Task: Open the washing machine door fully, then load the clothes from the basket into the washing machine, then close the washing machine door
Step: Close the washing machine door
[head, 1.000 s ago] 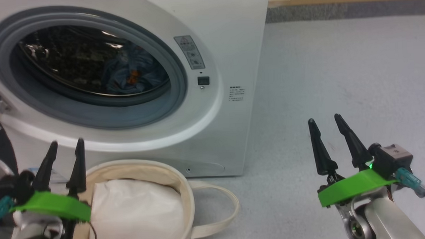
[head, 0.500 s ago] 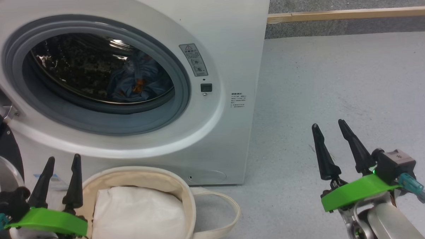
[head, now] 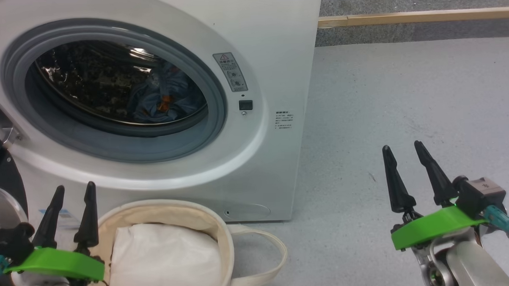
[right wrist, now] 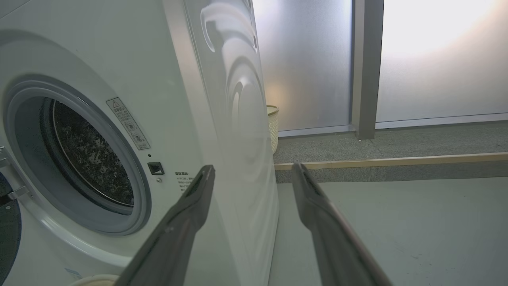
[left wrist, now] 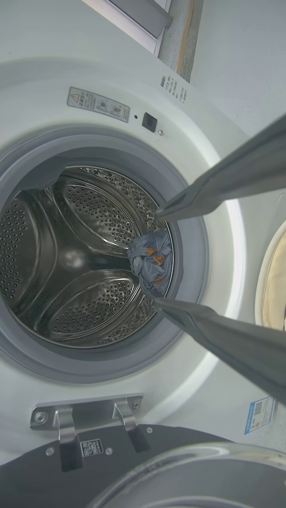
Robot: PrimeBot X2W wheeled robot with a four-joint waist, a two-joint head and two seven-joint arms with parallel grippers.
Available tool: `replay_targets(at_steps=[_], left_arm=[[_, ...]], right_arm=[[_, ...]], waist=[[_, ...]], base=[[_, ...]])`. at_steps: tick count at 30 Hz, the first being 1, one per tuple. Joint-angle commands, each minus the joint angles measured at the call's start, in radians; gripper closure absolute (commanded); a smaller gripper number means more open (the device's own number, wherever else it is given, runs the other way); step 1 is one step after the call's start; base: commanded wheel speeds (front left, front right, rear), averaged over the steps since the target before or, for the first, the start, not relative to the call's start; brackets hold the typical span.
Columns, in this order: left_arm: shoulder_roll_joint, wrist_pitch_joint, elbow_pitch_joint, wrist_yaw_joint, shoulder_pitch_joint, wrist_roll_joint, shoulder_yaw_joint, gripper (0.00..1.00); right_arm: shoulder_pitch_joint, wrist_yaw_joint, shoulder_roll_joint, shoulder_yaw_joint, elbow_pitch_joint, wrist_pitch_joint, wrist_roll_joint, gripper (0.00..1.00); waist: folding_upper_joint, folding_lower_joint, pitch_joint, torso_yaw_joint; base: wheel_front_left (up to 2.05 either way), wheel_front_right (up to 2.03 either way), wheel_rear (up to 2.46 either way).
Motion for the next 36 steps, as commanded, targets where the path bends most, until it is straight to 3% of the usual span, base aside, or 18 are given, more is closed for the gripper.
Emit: replay_targets(at_steps=[1,28,36], left_arm=[[0.026,-0.012,-0.037,-0.006,-0.025,0.004,0.046,0.0],[0.015,-0.012,-0.049,-0.006,-0.023,-0.004,0.073,0.0],[0.011,-0.012,-0.05,-0.006,-0.024,0.0,0.075,0.0]], right_arm=[[-0.008,0.0,-0.017,0.004,-0.027,-0.012,-0.011,0.0],[0.005,0.0,-0.008,-0.024,-0.027,-0.012,-0.003,0.0],[0.002,0.0,-0.006,-0.019,-0.025,-0.012,-0.001,0.0]], waist=[[-0.0001,0.0,0.0,0.0],[-0.0001,0.0,0.005,-0.006],[-0.0001,0.0,0.005,-0.006]], base=[[0.0,0.0,0.0],[0.0,0.0,0.0],[-0.78,0.53,0.25]])
